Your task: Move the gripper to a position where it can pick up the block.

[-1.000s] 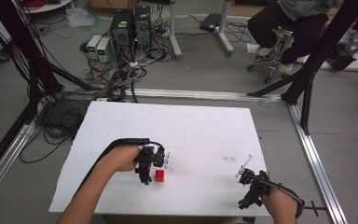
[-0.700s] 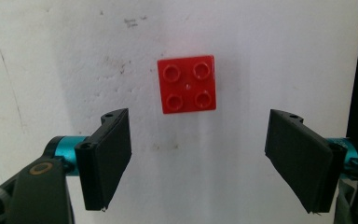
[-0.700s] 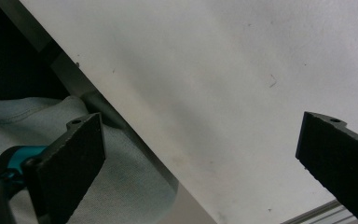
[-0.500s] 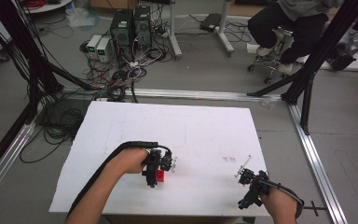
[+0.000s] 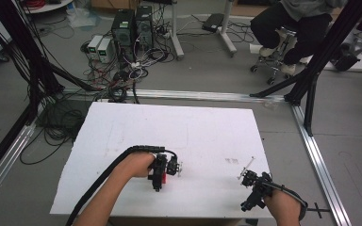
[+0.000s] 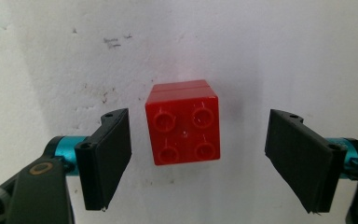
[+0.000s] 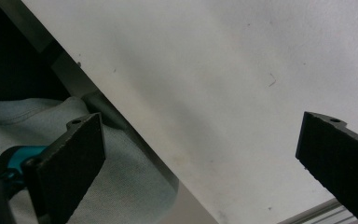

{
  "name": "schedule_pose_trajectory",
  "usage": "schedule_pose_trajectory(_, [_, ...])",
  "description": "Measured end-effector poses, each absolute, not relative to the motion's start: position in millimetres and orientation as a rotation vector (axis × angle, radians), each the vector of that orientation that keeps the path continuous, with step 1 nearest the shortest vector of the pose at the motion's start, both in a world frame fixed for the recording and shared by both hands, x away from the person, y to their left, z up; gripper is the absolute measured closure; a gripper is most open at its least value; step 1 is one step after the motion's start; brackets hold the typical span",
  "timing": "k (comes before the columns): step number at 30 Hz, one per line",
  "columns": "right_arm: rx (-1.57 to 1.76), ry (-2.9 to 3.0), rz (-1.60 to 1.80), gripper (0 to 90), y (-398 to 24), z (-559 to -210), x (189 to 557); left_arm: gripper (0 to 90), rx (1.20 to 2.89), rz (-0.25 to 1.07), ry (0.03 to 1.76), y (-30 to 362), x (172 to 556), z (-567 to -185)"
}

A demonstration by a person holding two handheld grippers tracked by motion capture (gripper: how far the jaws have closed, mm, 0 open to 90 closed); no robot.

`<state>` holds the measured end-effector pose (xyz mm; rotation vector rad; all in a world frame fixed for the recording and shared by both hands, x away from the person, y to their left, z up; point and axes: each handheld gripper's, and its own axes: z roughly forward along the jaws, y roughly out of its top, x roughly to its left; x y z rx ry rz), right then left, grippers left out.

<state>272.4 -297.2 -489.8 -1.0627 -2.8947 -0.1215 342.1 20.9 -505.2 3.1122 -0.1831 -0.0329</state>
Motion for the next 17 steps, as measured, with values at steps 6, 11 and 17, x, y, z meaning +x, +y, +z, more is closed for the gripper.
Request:
schedule_pose_trajectory(6, [-1.067, -2.89, -0.126, 0.7, -297.4, -490.1, 272.2, 23.0, 3.122, -0.036, -0.167, 19.2, 344.3, -508.8])
schedule_pose_trajectory(11, [-1.078, -2.884, -0.122, 0.7, -296.7, -490.0, 271.6, 23.0, 3.128, -0.037, -0.158, 18.9, 345.6, -510.2])
schedule_pose_trajectory(17, [-1.066, -2.89, -0.117, 0.7, -296.8, -489.8, 271.7, 23.0, 3.13, -0.038, -0.145, 18.5, 346.0, -511.3])
